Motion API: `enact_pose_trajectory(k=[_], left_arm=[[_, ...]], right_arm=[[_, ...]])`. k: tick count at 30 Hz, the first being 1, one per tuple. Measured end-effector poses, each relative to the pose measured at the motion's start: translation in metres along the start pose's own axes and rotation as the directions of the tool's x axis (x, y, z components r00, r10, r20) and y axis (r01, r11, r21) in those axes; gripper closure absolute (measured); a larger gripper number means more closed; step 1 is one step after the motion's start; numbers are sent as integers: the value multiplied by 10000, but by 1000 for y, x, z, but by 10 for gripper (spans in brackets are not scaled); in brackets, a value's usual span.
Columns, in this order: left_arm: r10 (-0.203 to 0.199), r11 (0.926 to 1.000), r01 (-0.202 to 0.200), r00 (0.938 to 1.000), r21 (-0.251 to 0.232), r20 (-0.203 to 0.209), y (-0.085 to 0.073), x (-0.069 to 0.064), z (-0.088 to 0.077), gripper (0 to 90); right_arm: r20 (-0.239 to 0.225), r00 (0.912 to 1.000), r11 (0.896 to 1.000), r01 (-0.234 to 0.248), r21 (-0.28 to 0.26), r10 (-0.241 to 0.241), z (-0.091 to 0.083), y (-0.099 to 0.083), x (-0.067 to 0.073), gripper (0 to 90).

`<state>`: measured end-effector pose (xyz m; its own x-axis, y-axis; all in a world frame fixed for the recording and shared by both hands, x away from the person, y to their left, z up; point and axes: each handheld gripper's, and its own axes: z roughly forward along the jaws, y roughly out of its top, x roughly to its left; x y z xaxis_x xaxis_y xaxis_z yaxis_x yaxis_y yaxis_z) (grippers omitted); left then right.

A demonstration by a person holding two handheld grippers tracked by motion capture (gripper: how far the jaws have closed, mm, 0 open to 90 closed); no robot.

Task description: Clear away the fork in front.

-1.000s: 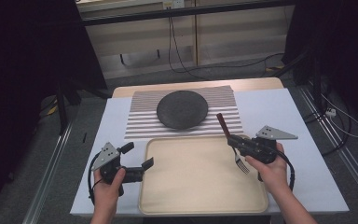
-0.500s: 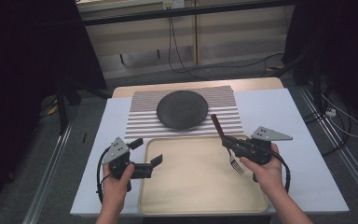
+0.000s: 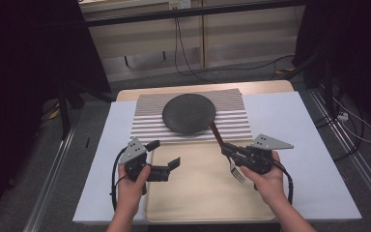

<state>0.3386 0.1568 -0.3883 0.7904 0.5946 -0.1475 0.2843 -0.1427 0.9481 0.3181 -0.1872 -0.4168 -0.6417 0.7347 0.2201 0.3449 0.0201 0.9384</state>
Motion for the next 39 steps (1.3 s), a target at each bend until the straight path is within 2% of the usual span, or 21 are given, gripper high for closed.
enact_pose_trajectory(k=[9,15,19,21,22,26,27,29,32,33,35,36,37,39], left_arm=[[-221,9998,221,9997,4,116,5,-6,15,27],[-456,9989,457,9986,-63,276,10,-9,28,34],[-822,9966,821,9952,48,537,10,-11,37,49],[-915,9958,915,9946,23,485,10,-13,41,62],[-1075,9941,1082,9918,-72,685,10,-14,45,75],[-1061,9939,1081,9909,-206,833,11,-16,48,186],[-1234,9920,1254,9876,-145,974,12,-17,51,194],[-1325,9907,1348,9859,-161,1025,12,-17,53,216],[-1503,9880,1534,9807,-156,1247,12,-20,58,325],[-1503,9880,1534,9807,-156,1247,12,-20,58,347],[-1642,9859,1669,9790,-130,1211,11,-22,62,380],[-1779,9833,1813,9750,-142,1331,11,-23,66,390],[-1779,9833,1813,9750,-142,1331,11,-23,66,392],[-2008,9787,2047,9696,-145,1397,11,-25,70,403]], right_arm=[[-426,9990,9998,169,45,-167,9,-1,12,786],[-513,9980,9992,374,141,-366,16,-2,18,786],[-582,9974,9989,431,203,-418,19,-3,21,786],[-595,9972,9988,463,165,-452,19,-3,22,786],[-583,9972,9987,487,146,-478,19,-2,23,785],[-605,9966,9984,563,94,-556,19,-2,26,786],[-665,9962,9983,574,42,-570,19,-2,27,785],[-654,9962,9983,577,7,-575,20,-2,27,786],[-709,9953,9978,669,6,-667,21,-2,30,785],[-709,9953,9978,669,6,-667,21,-2,30,785],[-707,9948,9973,735,-17,-734,21,-2,31,785],[-716,9944,9969,783,-19,-783,22,-2,32,785],[-716,9944,9969,783,-19,-783,22,-2,32,785],[-822,9931,9965,836,-98,-841,22,-2,33,785]])
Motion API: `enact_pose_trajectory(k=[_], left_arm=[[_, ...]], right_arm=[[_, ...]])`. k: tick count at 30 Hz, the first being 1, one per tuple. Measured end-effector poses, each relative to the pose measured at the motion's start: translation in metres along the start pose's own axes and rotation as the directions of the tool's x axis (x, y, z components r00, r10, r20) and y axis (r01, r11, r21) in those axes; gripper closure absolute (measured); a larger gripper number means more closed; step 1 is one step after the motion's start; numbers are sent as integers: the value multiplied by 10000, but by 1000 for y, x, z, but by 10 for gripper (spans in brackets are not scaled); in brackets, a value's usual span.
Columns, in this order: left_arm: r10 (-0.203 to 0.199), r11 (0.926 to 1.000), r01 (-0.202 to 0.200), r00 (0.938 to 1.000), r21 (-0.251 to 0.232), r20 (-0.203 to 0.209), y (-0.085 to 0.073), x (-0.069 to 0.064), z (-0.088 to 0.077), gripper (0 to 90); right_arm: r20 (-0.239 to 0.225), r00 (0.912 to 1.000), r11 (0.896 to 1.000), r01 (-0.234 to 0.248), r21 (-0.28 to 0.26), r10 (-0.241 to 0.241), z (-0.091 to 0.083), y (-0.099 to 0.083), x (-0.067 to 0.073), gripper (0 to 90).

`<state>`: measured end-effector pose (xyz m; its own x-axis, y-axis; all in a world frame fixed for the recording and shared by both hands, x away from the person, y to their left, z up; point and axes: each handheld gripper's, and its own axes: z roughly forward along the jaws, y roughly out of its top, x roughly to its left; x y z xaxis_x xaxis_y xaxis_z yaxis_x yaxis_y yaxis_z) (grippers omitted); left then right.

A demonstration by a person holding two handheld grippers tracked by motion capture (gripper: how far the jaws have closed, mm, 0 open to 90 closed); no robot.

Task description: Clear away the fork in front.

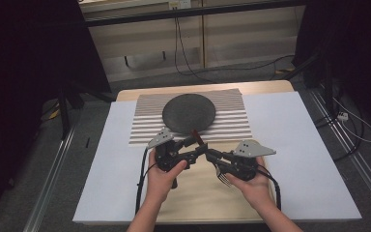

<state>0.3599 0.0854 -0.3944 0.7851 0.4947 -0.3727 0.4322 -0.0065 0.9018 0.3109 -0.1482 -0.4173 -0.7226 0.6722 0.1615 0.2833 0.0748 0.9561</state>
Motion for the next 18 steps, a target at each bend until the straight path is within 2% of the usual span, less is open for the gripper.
enact_pose_trajectory(k=[3,4,6,7,9,10,11,14,15,18], left_arm=[[-111,9999,112,9999,-115,95,-1,-1,3,476],[-127,9998,129,9999,-139,107,-1,-1,4,476],[-281,9993,286,9994,-254,200,-1,-1,3,573],[-438,9983,451,9983,-358,373,0,0,3,619],[-701,9970,717,9960,-279,556,1,0,2,709],[-701,9970,717,9960,-279,556,1,0,2,751],[-788,9961,820,9932,-339,856,1,-1,2,774],[-646,9973,671,9947,-293,799,2,-2,1,786],[-896,9953,927,9913,-281,959,3,1,-1,794],[-867,9956,896,9917,-275,951,4,1,-3,797]], right_arm=[[-67,10000,10000,20,-44,-20,0,1,1,785],[-87,10000,10000,39,-49,-40,0,1,2,785],[-118,9999,10000,48,-65,-49,0,1,2,785],[-63,10000,9999,58,-97,-58,-1,1,2,785],[-59,10000,9998,37,-170,-38,-1,1,2,784],[-59,10000,9998,37,-170,-38,-1,1,2,784],[-56,10000,9997,41,-239,-42,-1,1,2,784],[26,9999,9997,114,-231,-114,1,1,4,781],[-17,10000,9992,91,-382,-92,1,0,5,776],[-42,9997,9988,237,-437,-239,1,0,6,737]])
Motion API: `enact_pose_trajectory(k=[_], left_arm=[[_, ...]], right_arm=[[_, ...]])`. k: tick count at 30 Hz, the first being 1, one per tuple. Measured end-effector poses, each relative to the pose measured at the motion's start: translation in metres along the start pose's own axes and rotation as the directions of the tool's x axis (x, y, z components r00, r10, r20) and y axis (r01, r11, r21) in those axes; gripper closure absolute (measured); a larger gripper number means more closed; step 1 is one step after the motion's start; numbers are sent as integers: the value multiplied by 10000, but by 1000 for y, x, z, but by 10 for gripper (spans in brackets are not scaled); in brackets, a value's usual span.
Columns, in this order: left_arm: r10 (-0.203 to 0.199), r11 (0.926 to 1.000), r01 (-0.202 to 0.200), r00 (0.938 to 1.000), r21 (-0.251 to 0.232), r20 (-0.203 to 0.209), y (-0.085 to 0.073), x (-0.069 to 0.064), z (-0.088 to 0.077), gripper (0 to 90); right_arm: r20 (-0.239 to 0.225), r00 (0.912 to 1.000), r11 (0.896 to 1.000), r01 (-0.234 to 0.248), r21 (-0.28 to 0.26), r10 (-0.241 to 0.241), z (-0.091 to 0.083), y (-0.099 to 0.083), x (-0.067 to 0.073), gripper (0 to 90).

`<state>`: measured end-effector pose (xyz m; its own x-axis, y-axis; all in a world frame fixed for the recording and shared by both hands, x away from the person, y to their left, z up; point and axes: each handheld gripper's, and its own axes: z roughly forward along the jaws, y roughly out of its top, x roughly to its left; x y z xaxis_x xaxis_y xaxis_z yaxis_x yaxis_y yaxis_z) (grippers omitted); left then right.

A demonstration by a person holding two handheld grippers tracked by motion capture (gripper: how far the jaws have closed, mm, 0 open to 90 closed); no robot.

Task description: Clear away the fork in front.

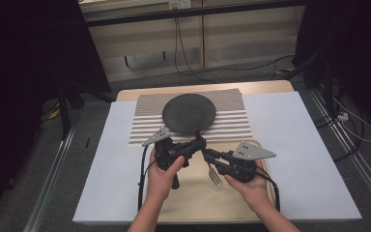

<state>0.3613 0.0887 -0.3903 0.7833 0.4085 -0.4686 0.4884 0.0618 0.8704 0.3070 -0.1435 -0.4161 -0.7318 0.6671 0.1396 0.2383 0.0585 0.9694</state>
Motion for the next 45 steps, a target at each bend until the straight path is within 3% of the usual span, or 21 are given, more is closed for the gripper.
enact_pose_trajectory(k=[4,8,14,17,23,28,45], left_arm=[[22,10000,-22,9999,-33,-125,2,3,-6,802],[140,9999,-137,9995,84,-279,5,6,-15,805],[72,9996,-61,9991,260,-429,8,12,-28,805],[86,9990,-64,9987,434,-506,10,15,-35,806],[137,9971,-85,9976,762,-675,10,19,-43,805],[124,9946,-32,9960,1035,-887,12,23,-52,806],[-25,9863,252,9904,1629,-1381,12,34,-78,806]], right_arm=[[124,9999,9998,115,131,-116,-2,-1,-1,700],[461,9989,9998,0,211,-10,-9,-2,-10,607],[805,9966,9991,-202,369,172,-15,-6,-19,544],[939,9951,9985,-346,429,304,-20,-7,-24,463],[1148,9930,9980,-335,530,272,-27,-9,-32,410],[1598,9866,9968,-425,672,313,-36,-12,-41,324],[1945,9808,9953,-323,907,141,-56,-19,-52,229]])
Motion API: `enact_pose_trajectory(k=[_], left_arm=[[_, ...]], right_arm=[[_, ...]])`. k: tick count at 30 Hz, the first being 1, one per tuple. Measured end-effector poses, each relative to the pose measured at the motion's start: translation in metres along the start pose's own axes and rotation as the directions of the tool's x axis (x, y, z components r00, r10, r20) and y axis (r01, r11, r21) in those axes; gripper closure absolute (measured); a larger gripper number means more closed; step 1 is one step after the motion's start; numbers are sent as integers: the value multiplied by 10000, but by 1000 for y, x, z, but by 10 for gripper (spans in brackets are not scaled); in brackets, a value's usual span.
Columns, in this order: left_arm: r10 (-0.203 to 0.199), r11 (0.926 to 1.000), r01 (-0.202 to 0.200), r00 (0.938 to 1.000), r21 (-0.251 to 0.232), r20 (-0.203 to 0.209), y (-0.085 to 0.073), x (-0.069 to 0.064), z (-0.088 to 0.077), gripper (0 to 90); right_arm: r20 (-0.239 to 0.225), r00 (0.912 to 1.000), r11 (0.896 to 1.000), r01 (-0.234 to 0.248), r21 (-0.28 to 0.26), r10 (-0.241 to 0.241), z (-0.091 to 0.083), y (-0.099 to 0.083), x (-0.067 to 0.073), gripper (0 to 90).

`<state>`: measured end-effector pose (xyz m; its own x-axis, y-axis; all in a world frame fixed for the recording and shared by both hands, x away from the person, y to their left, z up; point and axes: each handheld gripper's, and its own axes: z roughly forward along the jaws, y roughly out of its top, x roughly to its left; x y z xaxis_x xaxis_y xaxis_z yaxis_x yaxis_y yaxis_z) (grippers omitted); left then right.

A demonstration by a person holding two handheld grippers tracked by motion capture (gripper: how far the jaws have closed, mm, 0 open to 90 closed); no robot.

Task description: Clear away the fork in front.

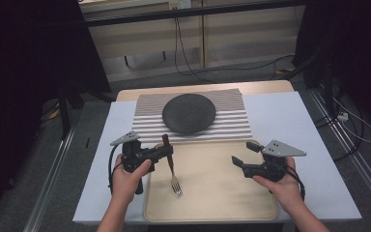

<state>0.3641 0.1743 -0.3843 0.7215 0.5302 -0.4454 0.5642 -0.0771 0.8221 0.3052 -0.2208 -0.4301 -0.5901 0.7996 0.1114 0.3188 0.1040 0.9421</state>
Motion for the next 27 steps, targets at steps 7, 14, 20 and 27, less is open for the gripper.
enact_pose_trajectory(k=[7,14,20,27], left_arm=[[-101,9999,102,9999,121,-82,2,4,-8,806],[-152,9995,158,9997,292,-181,2,9,-12,806],[-284,9983,290,9995,515,-120,3,11,-12,806],[-238,9973,269,9987,681,-457,-1,19,-8,789]], right_arm=[[188,9998,10000,-76,21,75,-9,-2,-6,222],[371,9993,9999,-102,103,98,-19,-7,-14,207],[430,9991,10000,-20,85,16,-24,-7,-15,199],[606,9980,9999,-173,0,173,-32,-11,-20,196]])
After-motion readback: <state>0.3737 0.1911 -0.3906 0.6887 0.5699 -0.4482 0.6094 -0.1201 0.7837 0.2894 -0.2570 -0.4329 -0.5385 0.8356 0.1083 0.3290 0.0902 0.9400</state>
